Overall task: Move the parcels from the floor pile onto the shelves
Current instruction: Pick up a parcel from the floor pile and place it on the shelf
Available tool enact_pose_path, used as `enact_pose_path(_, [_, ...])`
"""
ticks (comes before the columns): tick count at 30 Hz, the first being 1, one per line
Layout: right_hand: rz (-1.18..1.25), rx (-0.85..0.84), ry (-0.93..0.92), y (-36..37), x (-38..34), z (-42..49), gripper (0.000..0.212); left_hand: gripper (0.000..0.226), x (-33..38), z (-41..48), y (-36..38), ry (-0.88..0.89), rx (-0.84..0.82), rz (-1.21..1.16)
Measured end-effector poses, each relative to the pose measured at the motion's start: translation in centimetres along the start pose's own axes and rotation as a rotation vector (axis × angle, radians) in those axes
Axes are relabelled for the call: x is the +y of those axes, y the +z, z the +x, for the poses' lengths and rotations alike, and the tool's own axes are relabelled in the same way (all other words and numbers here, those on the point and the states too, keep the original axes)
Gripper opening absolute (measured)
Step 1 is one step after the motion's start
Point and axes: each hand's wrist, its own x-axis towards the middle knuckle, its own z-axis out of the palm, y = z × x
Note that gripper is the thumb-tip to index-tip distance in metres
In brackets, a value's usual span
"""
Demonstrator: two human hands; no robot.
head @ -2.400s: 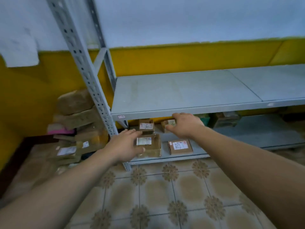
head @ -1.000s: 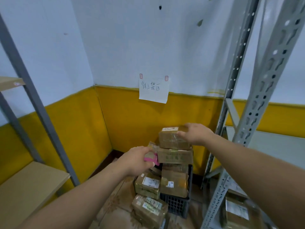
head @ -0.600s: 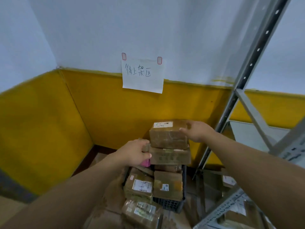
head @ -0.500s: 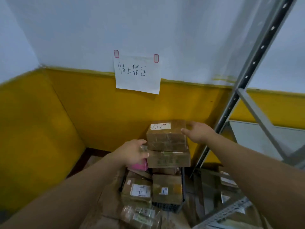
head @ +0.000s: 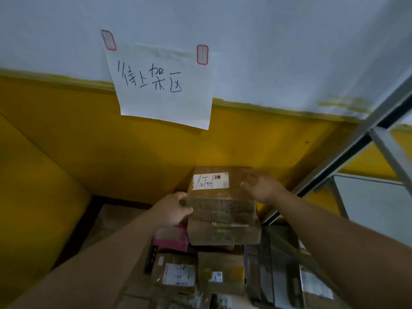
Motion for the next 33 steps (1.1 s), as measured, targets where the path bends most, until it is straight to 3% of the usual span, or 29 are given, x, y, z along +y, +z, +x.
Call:
enact_pose_path(3, [0.041,0.012,-0.019,1.0,1.0,4.6,0.061,0.058,0.6,4.0,0.5,-0.044,0.010,-0.104])
enact_pose_path(7, [0.302,-0.007,0.126,2.3,1.9,8.1,0.081,0.054,1.5,8.6,1.7,-0.071,0.098,-0.207])
enact_pose_path(11, [0.585,-0.051,0.189,3.7,2.3,9.7,0.083,0.060,1.5,10.6,3.5,-0.153,0.091,-0.282])
enact_pose_path(15, [0.589,-0.082,0.195,4.6,1.8,9.2,0.093,0.064,1.4,10.4,4.5,-0.165,0.145,-0.395])
enact_pose_path(18, [0.637,-0.016,0.150,4.4,1.2,7.6,0.096,0.071,0.9,9.1,4.3,-0.134,0.202,-0.477])
enact_pose_path(23, [0.676,0.119,0.063,3.2,-0.1,3.0,0.091,0.065,0.0,5.2,2.4,-0.028,0.366,-0.554])
enact_pose_path(28, [0.804,0.294,0.049,2.0,-2.6,-4.6,0.093,0.084,0.1,-0.9,-1.2,0.092,0.422,-0.396])
enact_pose_path(31, [0.849,0.413,0.030,1.5,-3.6,-9.0,0.081,0.080,0.2,-5.3,-2.7,0.244,0.463,-0.305])
enact_pose_path(33, [0.918,0.374,0.002,1.2,-4.0,-11.7,0.087,0.077,0.1,-7.8,-3.7,0.334,0.481,-0.352])
